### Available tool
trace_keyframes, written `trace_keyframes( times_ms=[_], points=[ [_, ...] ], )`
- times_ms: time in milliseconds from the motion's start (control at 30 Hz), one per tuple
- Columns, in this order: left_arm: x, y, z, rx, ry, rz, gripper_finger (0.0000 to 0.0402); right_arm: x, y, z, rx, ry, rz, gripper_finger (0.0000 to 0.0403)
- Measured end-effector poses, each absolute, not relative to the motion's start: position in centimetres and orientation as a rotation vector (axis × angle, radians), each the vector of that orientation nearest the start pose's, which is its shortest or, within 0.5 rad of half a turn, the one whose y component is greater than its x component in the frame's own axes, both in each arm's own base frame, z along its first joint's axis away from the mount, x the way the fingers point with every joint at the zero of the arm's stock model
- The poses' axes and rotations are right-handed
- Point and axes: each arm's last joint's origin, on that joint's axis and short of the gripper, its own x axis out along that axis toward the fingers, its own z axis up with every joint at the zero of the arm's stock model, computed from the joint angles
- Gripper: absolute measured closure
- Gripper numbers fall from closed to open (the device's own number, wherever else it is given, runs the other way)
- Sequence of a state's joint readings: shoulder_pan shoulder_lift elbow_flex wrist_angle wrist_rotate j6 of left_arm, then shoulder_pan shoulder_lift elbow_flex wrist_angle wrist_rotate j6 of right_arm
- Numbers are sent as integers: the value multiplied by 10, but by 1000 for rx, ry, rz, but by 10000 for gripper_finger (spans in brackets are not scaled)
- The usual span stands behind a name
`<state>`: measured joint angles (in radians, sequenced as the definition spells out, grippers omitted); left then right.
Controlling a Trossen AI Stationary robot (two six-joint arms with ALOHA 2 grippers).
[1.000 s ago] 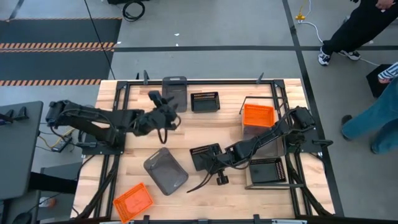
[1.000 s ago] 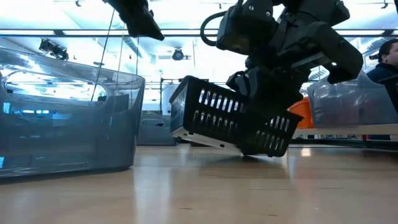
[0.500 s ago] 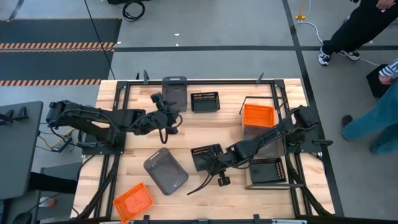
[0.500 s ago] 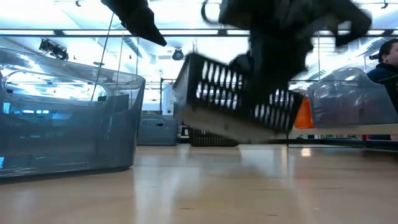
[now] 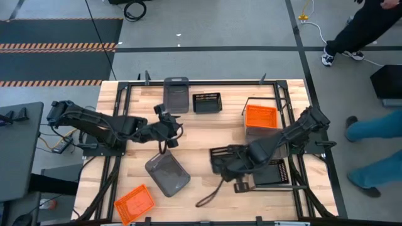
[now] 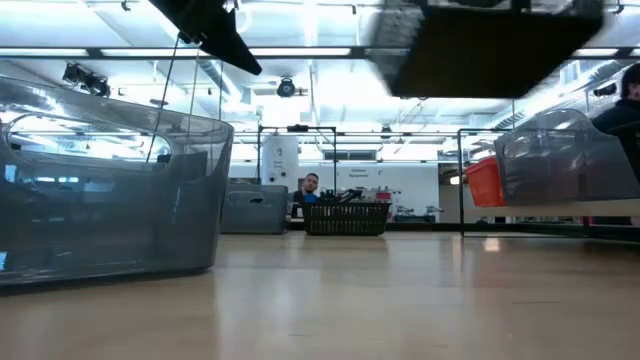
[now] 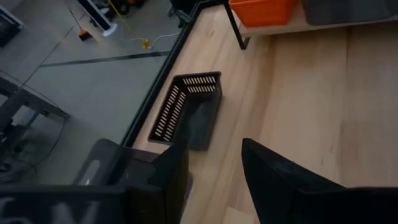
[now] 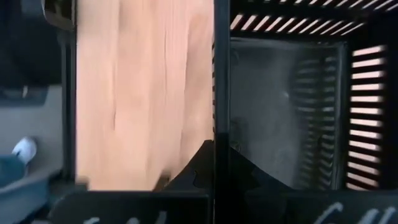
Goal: Stack baskets on shelf by color
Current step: Stack bottom black bin on top of the black bin on the shelf
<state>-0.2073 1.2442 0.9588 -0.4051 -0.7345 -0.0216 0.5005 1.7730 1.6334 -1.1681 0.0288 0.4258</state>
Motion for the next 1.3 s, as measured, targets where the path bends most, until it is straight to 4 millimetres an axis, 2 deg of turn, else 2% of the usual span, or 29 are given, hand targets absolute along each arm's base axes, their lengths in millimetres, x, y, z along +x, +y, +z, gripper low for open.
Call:
trace_keyframes(
  times_ms=[167,400,667,1033,1300],
  points=[
    [254,-35,284,302,622,506,248,278,184,294,42,1487,41,392],
    [254,-35,284,287,623,485,251,255,208,294,17,1504,6,392],
    [254,-39,283,265,629,428,257,221,217,295,-22,1634,-175,392],
    [253,-43,282,247,633,413,259,204,233,296,-56,1602,-149,392],
    [252,-47,282,247,631,401,260,202,234,296,36,1638,-197,393]
  ],
)
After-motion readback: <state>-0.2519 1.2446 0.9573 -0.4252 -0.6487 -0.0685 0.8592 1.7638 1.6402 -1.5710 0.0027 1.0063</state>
